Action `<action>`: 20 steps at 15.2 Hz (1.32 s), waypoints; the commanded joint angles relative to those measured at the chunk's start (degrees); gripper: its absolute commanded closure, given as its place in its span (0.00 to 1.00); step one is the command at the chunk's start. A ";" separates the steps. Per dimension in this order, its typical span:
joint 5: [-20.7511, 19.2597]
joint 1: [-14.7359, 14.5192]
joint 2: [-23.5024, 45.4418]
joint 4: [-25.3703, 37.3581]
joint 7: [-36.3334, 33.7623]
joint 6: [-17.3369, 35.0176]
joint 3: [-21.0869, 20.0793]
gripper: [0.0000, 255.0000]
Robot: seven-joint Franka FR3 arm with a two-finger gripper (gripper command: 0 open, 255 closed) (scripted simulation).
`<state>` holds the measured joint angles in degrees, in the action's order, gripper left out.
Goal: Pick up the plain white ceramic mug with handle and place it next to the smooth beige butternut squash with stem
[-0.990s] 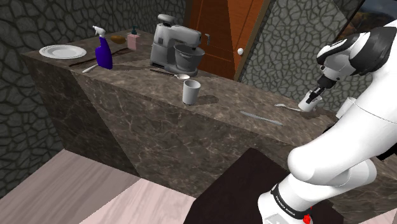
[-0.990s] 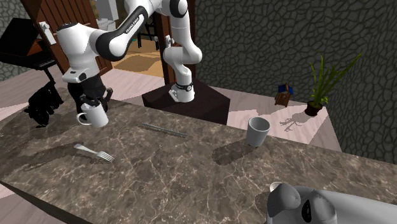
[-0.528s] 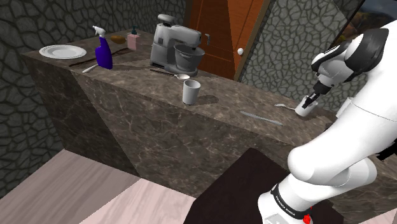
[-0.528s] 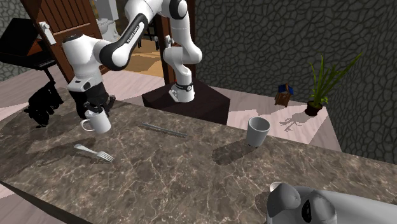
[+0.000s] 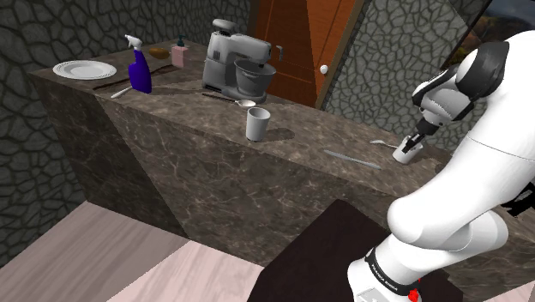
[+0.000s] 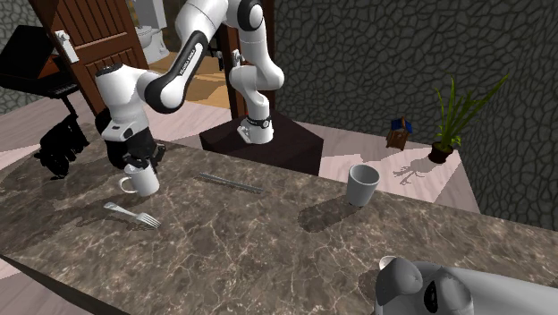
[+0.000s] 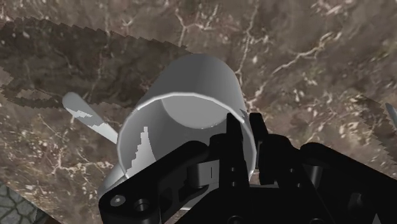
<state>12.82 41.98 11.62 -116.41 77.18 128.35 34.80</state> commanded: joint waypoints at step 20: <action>-3.21 -0.75 -3.75 2.13 -2.23 -4.98 0.84 0.00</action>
<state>9.73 41.24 7.94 -114.59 75.04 123.77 35.61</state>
